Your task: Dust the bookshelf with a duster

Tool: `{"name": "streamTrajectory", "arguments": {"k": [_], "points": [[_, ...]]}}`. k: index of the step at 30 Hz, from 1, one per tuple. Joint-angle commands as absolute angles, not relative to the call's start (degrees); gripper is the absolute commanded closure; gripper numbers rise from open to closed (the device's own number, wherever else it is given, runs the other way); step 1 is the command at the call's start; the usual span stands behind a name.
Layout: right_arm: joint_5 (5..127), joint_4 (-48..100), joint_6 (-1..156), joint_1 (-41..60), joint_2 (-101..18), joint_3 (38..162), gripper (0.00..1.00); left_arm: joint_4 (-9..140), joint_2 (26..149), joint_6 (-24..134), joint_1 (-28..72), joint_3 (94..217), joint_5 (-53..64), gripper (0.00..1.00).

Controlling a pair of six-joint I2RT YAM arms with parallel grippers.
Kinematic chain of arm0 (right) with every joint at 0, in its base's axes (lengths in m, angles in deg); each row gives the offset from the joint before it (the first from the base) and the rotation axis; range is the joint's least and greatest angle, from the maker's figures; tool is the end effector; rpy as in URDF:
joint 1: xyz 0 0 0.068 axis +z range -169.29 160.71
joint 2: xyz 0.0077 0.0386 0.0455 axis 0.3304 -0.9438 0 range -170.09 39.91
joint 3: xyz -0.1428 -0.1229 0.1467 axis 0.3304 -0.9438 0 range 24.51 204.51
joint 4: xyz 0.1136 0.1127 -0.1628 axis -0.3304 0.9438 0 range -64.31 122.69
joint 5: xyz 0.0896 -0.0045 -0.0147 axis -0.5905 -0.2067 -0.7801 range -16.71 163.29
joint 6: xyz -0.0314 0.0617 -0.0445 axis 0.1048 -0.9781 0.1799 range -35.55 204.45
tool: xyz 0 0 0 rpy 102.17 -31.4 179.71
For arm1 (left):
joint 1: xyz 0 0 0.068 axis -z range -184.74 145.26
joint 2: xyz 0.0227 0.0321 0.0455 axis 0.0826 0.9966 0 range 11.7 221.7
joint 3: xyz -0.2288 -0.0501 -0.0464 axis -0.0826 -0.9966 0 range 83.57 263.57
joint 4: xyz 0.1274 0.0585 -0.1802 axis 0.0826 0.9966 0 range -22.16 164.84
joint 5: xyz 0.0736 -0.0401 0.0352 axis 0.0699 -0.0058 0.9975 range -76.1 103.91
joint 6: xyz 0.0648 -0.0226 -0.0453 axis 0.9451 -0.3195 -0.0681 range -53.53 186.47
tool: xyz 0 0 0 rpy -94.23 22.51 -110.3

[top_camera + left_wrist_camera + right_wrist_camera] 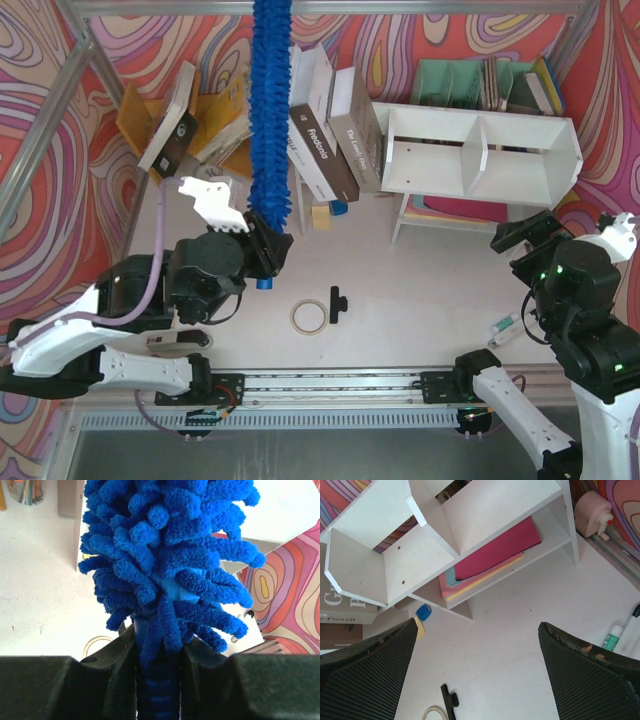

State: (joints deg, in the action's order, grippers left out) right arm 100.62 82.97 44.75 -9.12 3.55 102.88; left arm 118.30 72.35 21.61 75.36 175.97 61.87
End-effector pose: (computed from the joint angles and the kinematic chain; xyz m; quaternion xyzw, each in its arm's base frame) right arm 0.0884 -0.0175 0.3974 0.3355 0.7103 0.0784 0.6138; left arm 0.0815 -0.1580 0.4348 -0.0010 0.7793 -0.3196 0.5390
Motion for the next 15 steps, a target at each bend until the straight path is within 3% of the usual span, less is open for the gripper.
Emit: {"name": "streamTrajectory", "arguments": {"k": [1,7,15], "points": [[100.88,82.02,44.11,-8.78,4.20,102.88,0.06,115.88,75.18,23.64,75.18,177.15,61.26,1.00],[101.06,82.20,44.43,-8.82,4.43,102.82,0.06,119.10,78.28,24.67,75.18,181.25,62.19,1.00],[101.09,81.88,44.62,-8.76,3.89,103.19,0.06,124.25,70.86,23.01,75.15,180.50,66.50,1.00]]}}
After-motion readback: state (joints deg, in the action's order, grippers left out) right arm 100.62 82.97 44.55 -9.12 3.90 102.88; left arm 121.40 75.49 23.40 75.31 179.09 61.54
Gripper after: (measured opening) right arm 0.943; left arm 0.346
